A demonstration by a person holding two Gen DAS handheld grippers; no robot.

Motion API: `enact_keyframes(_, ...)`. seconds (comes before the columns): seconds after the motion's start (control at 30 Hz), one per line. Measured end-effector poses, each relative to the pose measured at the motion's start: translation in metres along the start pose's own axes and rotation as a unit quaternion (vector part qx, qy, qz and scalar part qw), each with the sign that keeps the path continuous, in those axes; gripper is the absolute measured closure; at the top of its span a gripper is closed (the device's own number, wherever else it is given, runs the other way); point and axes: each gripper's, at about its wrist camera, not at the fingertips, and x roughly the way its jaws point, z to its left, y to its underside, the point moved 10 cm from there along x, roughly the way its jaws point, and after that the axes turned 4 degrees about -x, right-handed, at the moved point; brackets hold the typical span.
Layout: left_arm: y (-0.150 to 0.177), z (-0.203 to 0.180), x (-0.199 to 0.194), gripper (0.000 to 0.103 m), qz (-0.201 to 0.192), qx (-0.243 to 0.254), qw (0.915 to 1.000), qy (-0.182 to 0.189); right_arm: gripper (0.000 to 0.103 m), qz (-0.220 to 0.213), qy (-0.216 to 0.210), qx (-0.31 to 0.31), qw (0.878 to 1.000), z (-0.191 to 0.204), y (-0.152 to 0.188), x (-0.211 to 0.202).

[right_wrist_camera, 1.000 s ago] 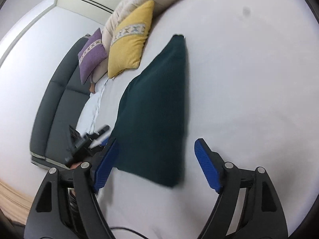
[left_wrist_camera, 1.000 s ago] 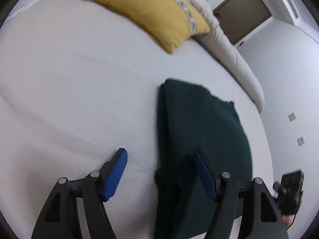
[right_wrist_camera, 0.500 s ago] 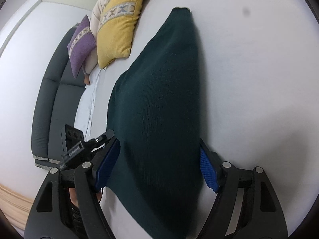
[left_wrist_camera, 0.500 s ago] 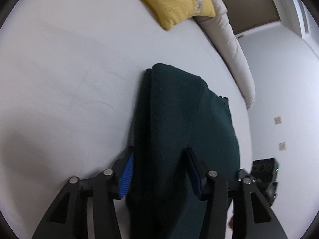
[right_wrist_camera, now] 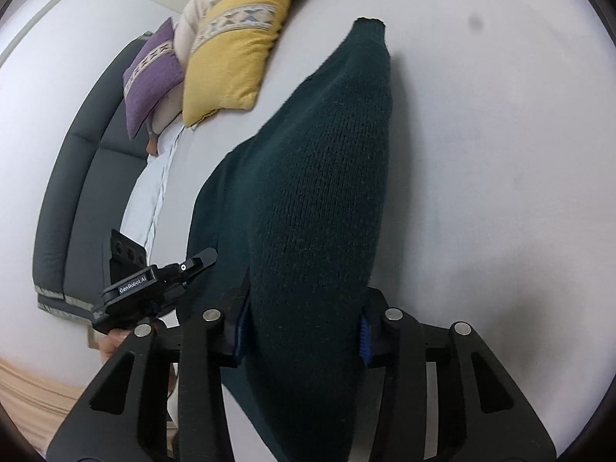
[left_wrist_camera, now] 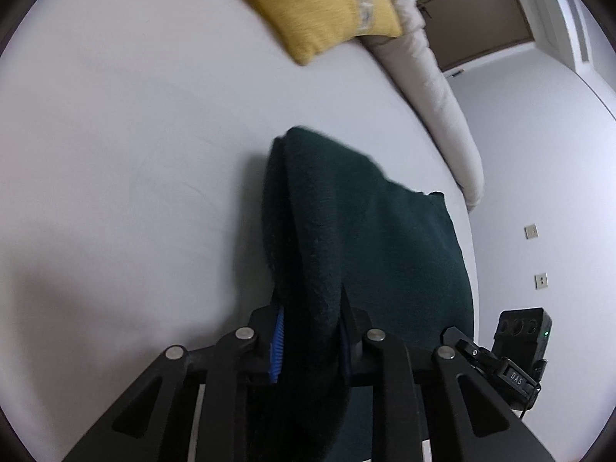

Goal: Fold small clothes

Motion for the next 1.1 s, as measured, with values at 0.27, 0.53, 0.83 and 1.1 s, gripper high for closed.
enact_keyframes(0.27, 0.072, -0.051, -0.05, 0.079, -0.011, 0.068, 0.9976, 0.006, 0.065, -0.024, 0.004, -0.047, 0.999, 0.034, 0.053, -0.09)
enact_keyframes(0.53, 0.154, -0.084, -0.073, 0.079, -0.001, 0.117, 0.9931, 0.002, 0.065, -0.049, 0.011, -0.06, 0.997, 0.039, 0.131, -0.173)
enact_keyframes(0.83, 0.21, -0.072, -0.035, 0.079, 0.027, 0.116, 0.9926, -0.024, 0.065, -0.049, 0.002, -0.013, 0.999, -0.019, 0.204, -0.194)
enact_keyframes(1.1, 0.22, -0.028, -0.003, 0.076, 0.044, 0.069, 0.9964, -0.024, 0.063, -0.052, -0.039, 0.04, 0.997, -0.08, 0.235, -0.164)
